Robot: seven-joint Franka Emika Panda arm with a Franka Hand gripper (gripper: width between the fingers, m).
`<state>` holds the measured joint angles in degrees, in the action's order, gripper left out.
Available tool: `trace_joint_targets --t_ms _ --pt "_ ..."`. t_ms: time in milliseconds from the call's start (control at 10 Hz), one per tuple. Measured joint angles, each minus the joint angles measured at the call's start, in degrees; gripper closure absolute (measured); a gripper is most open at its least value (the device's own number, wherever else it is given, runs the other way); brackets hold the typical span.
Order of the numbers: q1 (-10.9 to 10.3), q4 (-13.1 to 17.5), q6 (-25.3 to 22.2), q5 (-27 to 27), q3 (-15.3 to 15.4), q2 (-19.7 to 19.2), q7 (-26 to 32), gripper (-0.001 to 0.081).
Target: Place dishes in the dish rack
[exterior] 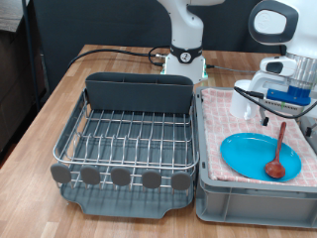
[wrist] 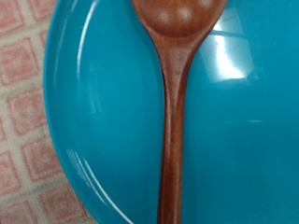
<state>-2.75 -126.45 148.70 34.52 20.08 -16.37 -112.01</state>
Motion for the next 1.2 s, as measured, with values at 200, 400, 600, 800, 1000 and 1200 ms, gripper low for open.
trace_joint_targets --t_ms 200,400,600,800,1000,1200 --pt "-0.16 0.01 0.49 1.20 -0.39 -1.28 -1.54 0.0004" --pt "-0.41 0.01 1.33 2.56 -1.03 -2.61 -3.45 0.0004" --pt "-0.85 0.02 2.15 3.97 -1.94 -3.82 -5.68 0.0004" --pt "-1.47 0.02 2.55 5.52 -2.94 -4.71 -8.99 0.0004" --pt "-2.04 0.02 3.09 7.19 -3.75 -5.21 -11.57 0.0004" --pt "-2.10 0.02 3.93 8.32 -4.18 -5.65 -12.50 0.0264"
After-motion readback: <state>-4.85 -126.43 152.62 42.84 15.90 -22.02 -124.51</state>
